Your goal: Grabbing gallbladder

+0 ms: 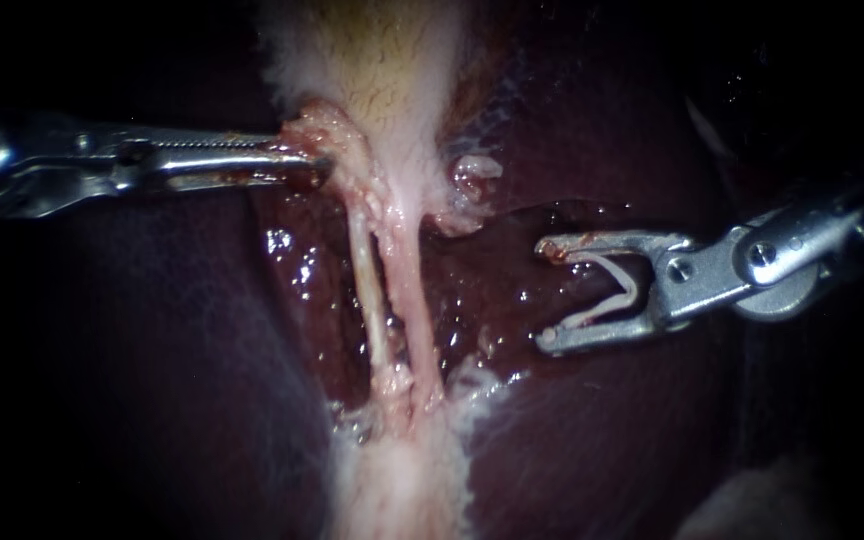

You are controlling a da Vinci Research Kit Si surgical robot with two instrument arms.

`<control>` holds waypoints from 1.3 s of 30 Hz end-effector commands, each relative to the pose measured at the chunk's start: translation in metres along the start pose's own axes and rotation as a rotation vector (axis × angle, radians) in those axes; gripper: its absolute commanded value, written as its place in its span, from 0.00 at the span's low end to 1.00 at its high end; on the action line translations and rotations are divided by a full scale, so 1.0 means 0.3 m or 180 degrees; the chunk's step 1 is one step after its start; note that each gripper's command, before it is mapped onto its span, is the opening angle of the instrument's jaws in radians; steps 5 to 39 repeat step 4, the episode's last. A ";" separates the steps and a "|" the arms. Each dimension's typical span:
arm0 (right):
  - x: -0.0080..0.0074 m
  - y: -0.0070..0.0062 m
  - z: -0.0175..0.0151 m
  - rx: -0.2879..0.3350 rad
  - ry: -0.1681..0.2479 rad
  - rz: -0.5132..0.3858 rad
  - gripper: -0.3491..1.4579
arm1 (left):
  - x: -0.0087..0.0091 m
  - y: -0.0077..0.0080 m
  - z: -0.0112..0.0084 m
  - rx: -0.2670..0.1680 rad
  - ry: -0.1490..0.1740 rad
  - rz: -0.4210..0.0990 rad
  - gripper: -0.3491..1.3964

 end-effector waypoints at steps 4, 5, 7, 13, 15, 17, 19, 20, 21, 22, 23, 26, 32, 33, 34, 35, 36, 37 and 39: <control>0.0000 0.0001 0.000 -0.0001 0.0000 0.0001 0.47 | -0.0009 0.0000 0.0003 0.0009 0.0001 0.0003 0.00; 0.0000 0.0001 0.000 -0.0001 0.0000 0.0001 0.47 | -0.0009 0.0000 0.0003 0.0009 0.0001 0.0003 0.00; 0.0000 0.0001 0.000 -0.0001 0.0000 0.0001 0.47 | -0.0009 0.0000 0.0003 0.0009 0.0001 0.0003 0.00; 0.0000 0.0001 0.000 -0.0001 0.0000 0.0001 0.47 | -0.0009 0.0000 0.0003 0.0009 0.0001 0.0003 0.00; 0.0000 0.0001 0.000 -0.0001 0.0000 0.0001 0.47 | -0.0009 0.0000 0.0003 0.0009 0.0001 0.0003 0.00; 0.0000 0.0001 0.000 -0.0001 0.0000 0.0001 0.47 | -0.0009 0.0000 0.0003 0.0009 0.0001 0.0003 0.00; 0.0000 0.0001 0.000 -0.0001 0.0000 0.0001 0.47 | -0.0009 0.0000 0.0003 0.0009 0.0001 0.0003 0.00; 0.0000 0.0001 0.000 -0.0001 0.0000 0.0001 0.47 | -0.0009 0.0000 0.0003 0.0009 0.0001 0.0003 0.00; 0.0000 0.0001 0.000 -0.0001 0.0000 0.0001 0.47 | -0.0009 0.0000 0.0003 0.0009 0.0001 0.0003 0.00; 0.0000 0.0001 0.000 -0.0001 0.0000 0.0001 0.47 | -0.0009 0.0000 0.0003 0.0009 0.0001 0.0003 0.00; 0.0000 0.0001 0.000 -0.0001 0.0000 0.0001 0.47 | -0.0009 0.0000 0.0003 0.0009 0.0001 0.0003 0.00; 0.0000 0.0001 0.000 -0.0001 0.0000 0.0001 0.47 | -0.0009 0.0000 0.0003 0.0009 0.0001 0.0003 0.00; 0.0000 0.0001 0.000 -0.0001 0.0000 0.0001 0.47 | -0.0009 0.0000 0.0003 0.0009 0.0001 0.0003 0.00; 0.0000 0.0001 0.000 -0.0001 0.0000 0.0001 0.47 | -0.0009 0.0000 0.0003 0.0009 0.0001 0.0003 0.00; 0.0000 0.0001 0.000 -0.0001 0.0000 0.0001 0.47 | -0.0009 0.0000 0.0003 0.0009 0.0001 0.0003 0.00; 0.0000 0.0001 0.000 -0.0001 0.0000 0.0001 0.47 | -0.0009 0.0000 0.0003 0.0009 0.0001 0.0003 0.00; 0.0000 0.0001 0.000 -0.0001 0.0000 0.0001 0.47 | -0.0009 0.0000 0.0003 0.0009 0.0001 0.0003 0.00; 0.0000 0.0001 0.000 -0.0001 0.0000 0.0001 0.47 | -0.0009 0.0000 0.0003 0.0009 0.0001 0.0003 0.00; 0.0000 0.0001 0.000 -0.0001 0.0000 0.0001 0.47 | -0.0009 0.0000 0.0003 0.0009 0.0001 0.0003 0.00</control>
